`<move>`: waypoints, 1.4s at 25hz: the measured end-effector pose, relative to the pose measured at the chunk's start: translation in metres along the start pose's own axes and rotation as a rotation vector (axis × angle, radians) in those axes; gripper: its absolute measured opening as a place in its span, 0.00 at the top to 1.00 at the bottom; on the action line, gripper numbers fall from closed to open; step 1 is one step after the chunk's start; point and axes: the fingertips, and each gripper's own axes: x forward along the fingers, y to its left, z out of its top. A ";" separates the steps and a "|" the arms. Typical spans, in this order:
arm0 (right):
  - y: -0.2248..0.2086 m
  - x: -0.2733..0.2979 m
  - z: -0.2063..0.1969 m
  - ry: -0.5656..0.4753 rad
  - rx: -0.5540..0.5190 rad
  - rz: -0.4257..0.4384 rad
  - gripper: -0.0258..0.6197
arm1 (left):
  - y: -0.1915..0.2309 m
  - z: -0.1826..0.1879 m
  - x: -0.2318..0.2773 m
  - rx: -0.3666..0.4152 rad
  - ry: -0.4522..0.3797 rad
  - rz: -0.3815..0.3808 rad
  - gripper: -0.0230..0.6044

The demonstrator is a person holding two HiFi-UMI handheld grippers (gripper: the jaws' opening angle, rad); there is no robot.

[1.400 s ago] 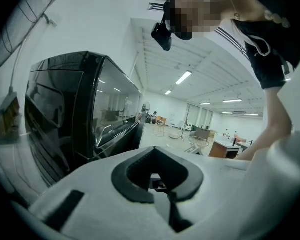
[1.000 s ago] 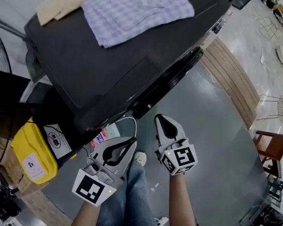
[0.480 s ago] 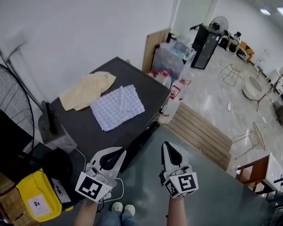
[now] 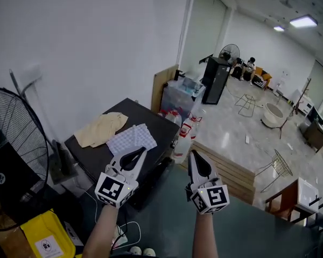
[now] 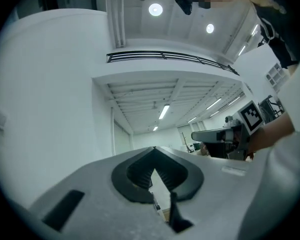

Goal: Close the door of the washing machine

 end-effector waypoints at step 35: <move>0.017 -0.035 -0.003 0.026 0.034 -0.070 0.95 | -0.018 0.012 -0.032 0.003 -0.009 0.002 0.96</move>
